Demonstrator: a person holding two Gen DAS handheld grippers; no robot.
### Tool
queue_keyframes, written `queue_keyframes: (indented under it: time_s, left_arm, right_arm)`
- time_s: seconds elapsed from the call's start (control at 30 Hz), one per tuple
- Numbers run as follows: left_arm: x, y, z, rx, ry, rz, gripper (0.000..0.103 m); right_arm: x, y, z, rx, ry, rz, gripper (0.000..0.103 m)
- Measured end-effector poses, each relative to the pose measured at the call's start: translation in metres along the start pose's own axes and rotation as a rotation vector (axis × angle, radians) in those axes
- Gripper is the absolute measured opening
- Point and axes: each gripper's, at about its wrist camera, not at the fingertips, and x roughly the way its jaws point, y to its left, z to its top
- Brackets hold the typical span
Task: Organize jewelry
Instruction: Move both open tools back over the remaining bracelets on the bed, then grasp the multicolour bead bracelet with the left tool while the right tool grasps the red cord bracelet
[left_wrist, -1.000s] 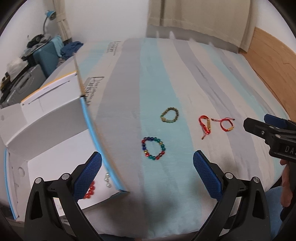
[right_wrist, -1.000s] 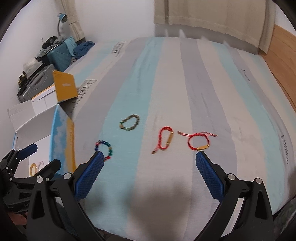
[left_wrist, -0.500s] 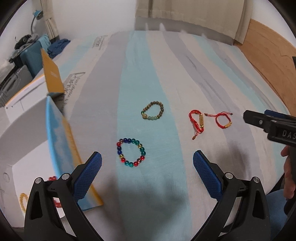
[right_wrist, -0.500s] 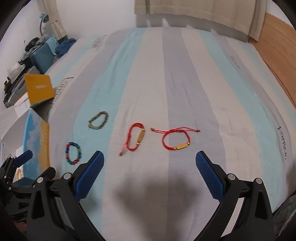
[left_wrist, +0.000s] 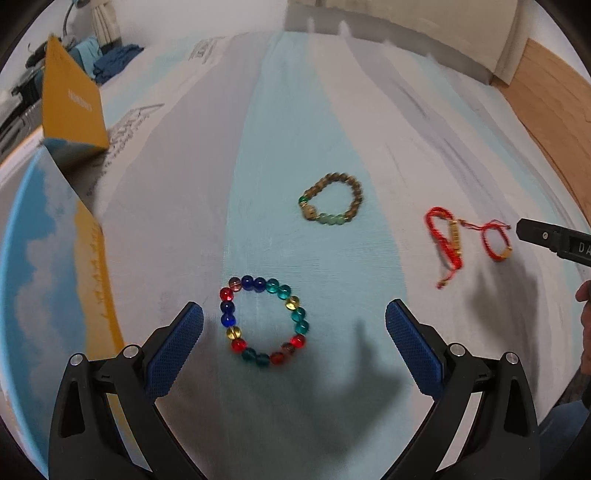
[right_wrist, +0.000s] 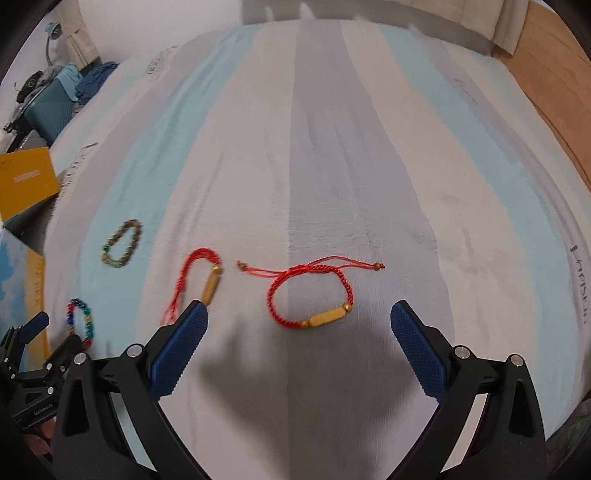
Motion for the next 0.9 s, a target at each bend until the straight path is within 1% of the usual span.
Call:
queue_keyframes:
  time_s: [0.13,0.23,0.47,0.53,0.6,0.63,0.67,0.7,0.73,0.77,0.83,0.9]
  left_arm:
    - [0.021,0.007,-0.004,-0.026,0.022,0.01,0.097]
    - [0.031,0.008,-0.007,-0.023,0.034,0.018,0.097]
    - [0.037,0.009,-0.007,-0.018,0.022,0.023,0.096]
    - [0.036,0.008,-0.009,-0.016,0.015,0.027,0.094]
    - [0.035,0.009,-0.01,-0.015,0.004,0.029,0.084]
    - [0.034,0.01,-0.01,-0.014,0.001,0.022,0.076]
    - [0.033,0.011,-0.01,-0.013,0.0,0.018,0.07]
    - [0.032,0.012,-0.01,-0.011,-0.001,0.018,0.067]
    - [0.031,0.013,-0.011,-0.011,-0.002,0.015,0.06]
    - [0.029,0.015,-0.011,-0.013,-0.003,0.008,0.055]
    - [0.027,0.018,-0.011,-0.019,-0.002,-0.001,0.051]
    - [0.026,0.019,-0.011,-0.026,-0.002,-0.004,0.049]
  right_arm:
    - [0.02,-0.003,0.002,-0.017,0.014,-0.012,0.095]
    - [0.035,-0.005,0.001,-0.019,0.028,-0.011,0.095]
    - [0.052,-0.008,-0.002,-0.011,0.043,-0.001,0.095]
    - [0.053,-0.008,-0.003,-0.008,0.044,0.005,0.092]
    - [0.053,-0.01,-0.005,-0.002,0.055,0.011,0.082]
    - [0.054,-0.012,-0.007,0.005,0.065,0.02,0.079]
    - [0.054,-0.014,-0.006,0.006,0.071,0.025,0.074]
    - [0.054,-0.015,-0.007,0.007,0.075,0.027,0.07]
    - [0.054,-0.015,-0.007,0.009,0.076,0.03,0.068]
    - [0.054,-0.016,-0.008,0.012,0.077,0.035,0.064]
    - [0.053,-0.017,-0.01,0.016,0.08,0.045,0.058]
    - [0.053,-0.018,-0.011,0.014,0.085,0.054,0.047]
